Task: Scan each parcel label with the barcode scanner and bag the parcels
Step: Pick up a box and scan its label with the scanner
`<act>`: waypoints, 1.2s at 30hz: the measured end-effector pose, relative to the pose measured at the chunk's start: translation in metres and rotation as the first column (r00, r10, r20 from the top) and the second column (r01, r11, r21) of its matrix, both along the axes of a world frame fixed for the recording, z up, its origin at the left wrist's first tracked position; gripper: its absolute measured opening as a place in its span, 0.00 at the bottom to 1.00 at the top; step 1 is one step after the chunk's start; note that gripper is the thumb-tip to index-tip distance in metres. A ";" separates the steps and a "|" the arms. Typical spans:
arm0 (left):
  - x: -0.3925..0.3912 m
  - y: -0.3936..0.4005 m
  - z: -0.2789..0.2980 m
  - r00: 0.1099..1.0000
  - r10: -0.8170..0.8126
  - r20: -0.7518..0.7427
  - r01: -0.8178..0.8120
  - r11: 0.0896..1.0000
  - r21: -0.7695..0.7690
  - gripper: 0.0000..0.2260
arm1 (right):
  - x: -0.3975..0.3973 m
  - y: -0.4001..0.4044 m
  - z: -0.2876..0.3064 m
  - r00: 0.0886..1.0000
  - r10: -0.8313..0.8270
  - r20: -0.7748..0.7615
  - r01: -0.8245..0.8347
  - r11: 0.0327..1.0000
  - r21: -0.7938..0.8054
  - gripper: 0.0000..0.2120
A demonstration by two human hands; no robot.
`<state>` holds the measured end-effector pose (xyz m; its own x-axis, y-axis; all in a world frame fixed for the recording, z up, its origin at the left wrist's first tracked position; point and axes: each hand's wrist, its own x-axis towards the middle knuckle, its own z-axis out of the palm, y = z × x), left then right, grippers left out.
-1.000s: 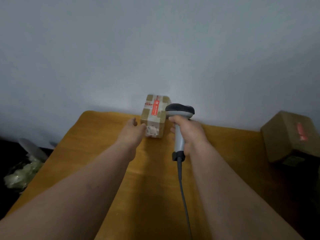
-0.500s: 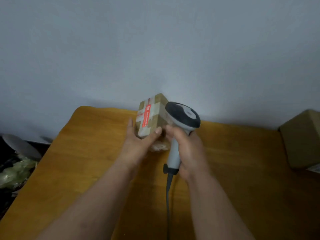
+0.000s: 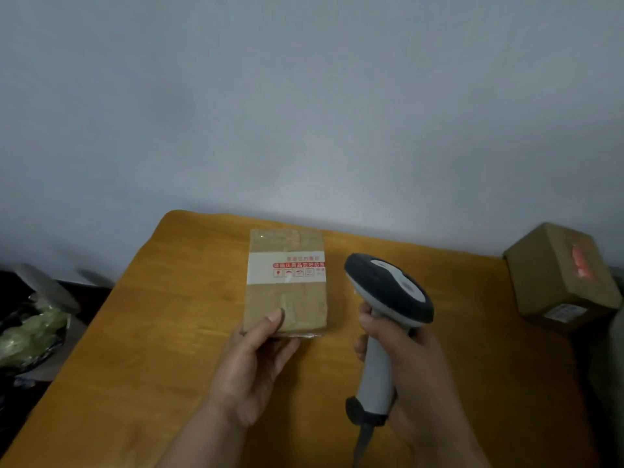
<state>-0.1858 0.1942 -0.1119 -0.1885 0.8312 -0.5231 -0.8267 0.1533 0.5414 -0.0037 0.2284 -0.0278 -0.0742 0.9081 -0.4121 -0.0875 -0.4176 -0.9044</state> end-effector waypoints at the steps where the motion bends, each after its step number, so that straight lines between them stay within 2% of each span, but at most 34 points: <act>1: 0.003 -0.005 0.007 1.000 0.000 -0.013 0.001 1.000 0.015 0.27 | 0.003 -0.008 0.005 1.000 -0.007 0.006 0.007 1.000 -0.001 0.08; 2: 0.006 -0.011 0.016 0.997 -0.002 -0.073 0.004 1.000 0.025 0.30 | 0.005 -0.016 0.009 1.000 -0.020 0.006 0.020 1.000 0.000 0.09; 3: 0.010 -0.017 0.024 0.977 -0.010 -0.214 0.014 1.000 0.019 0.36 | 0.006 -0.024 0.013 0.999 -0.035 -0.002 0.035 0.999 0.006 0.10; 4: 0.013 -0.023 0.031 0.906 -0.025 -0.423 0.021 1.000 -0.015 0.43 | 0.007 -0.031 0.018 0.998 -0.053 -0.016 0.054 0.998 0.017 0.10; 5: 0.017 -0.029 0.038 0.762 -0.058 -0.645 0.013 0.997 -0.075 0.52 | 0.007 -0.039 0.022 0.997 -0.069 -0.038 0.070 0.997 0.028 0.10; 6: 0.022 -0.036 0.046 0.568 -0.093 -0.818 -0.022 0.992 -0.128 0.57 | 0.007 -0.046 0.027 0.994 -0.084 -0.065 0.086 0.996 0.032 0.11; 7: 0.028 -0.044 0.054 0.371 -0.089 -0.924 -0.061 0.991 -0.120 0.60 | 0.006 -0.053 0.031 0.991 -0.095 -0.095 0.098 0.995 0.031 0.12; 8: 0.035 -0.053 0.060 0.219 -0.052 -0.974 -0.069 0.995 -0.069 0.60 | 0.003 -0.061 0.037 0.987 -0.099 -0.124 0.103 0.994 0.030 0.14; 9: 0.042 -0.063 0.066 0.125 -0.013 -0.992 -0.048 0.999 -0.020 0.60 | 0.001 -0.068 0.043 0.983 -0.097 -0.154 0.103 0.994 0.028 0.15; 10: 0.051 -0.074 0.072 0.079 0.015 -0.997 -0.020 1.000 0.013 0.59 | 0.000 -0.076 0.050 0.978 -0.093 -0.185 0.100 0.995 0.025 0.17; 12: 0.067 -0.100 0.082 0.057 0.046 -0.997 0.034 0.998 0.048 0.57 | 0.001 -0.093 0.066 0.963 -0.093 -0.252 0.104 0.994 0.029 0.23; 14: 0.082 -0.126 0.096 0.046 0.083 -0.996 0.086 0.993 0.086 0.50 | 0.008 -0.112 0.080 0.956 -0.086 -0.280 0.106 0.993 0.057 0.23; 16: 0.096 -0.147 0.113 0.069 0.222 -0.972 0.113 0.967 0.229 0.34 | 0.022 -0.131 0.092 0.952 -0.095 -0.292 0.121 0.990 0.070 0.21; 19: 0.117 -0.171 0.147 0.222 0.409 -0.885 0.022 0.906 0.424 0.06 | 0.047 -0.156 0.106 0.923 -0.157 -0.350 0.174 0.985 0.016 0.25; 20: 0.123 -0.177 0.158 0.257 0.418 -0.871 -0.010 0.903 0.430 0.05 | 0.055 -0.164 0.109 0.911 -0.163 -0.380 0.171 0.985 -0.013 0.26; 21: 0.128 -0.182 0.167 0.287 0.400 -0.870 -0.028 0.912 0.410 0.05 | 0.062 -0.172 0.113 0.896 -0.153 -0.416 0.151 0.988 -0.038 0.26; 23: 0.133 -0.193 0.183 0.393 0.312 -0.865 -0.040 0.946 0.322 0.14 | 0.073 -0.186 0.118 0.867 -0.135 -0.480 0.112 0.991 -0.077 0.26; 24: 0.136 -0.201 0.191 0.477 0.239 -0.846 -0.019 0.965 0.262 0.22 | 0.080 -0.194 0.121 0.855 -0.125 -0.503 0.099 0.992 -0.078 0.26; 26: 0.137 -0.215 0.200 0.654 0.078 -0.752 0.065 0.985 0.158 0.47 | 0.092 -0.207 0.127 0.845 -0.087 -0.527 0.080 0.996 -0.037 0.26; 27: 0.137 -0.223 0.203 0.718 0.023 -0.695 0.111 0.983 0.147 0.55 | 0.097 -0.213 0.130 0.847 -0.068 -0.528 0.076 0.997 -0.007 0.26; 28: 0.136 -0.230 0.206 0.751 -0.019 -0.660 0.160 0.975 0.155 0.55 | 0.101 -0.219 0.133 0.850 -0.058 -0.524 0.083 0.996 0.024 0.26; 32: 0.130 -0.253 0.223 0.743 -0.088 -0.664 0.281 0.940 0.191 0.34 | 0.114 -0.232 0.144 0.884 -0.092 -0.458 0.152 0.984 0.095 0.23; 36: 0.116 -0.261 0.233 0.790 -0.198 -0.581 0.390 0.893 0.227 0.34 | 0.112 -0.246 0.147 0.909 -0.056 -0.414 0.109 0.988 0.106 0.12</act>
<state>-0.0700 -0.0667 0.1212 -0.0725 0.9911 -0.1112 -0.3368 0.0807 0.9381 0.1083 -0.0171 0.1188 -0.1348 0.9599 -0.2458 -0.4894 -0.2802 -0.8258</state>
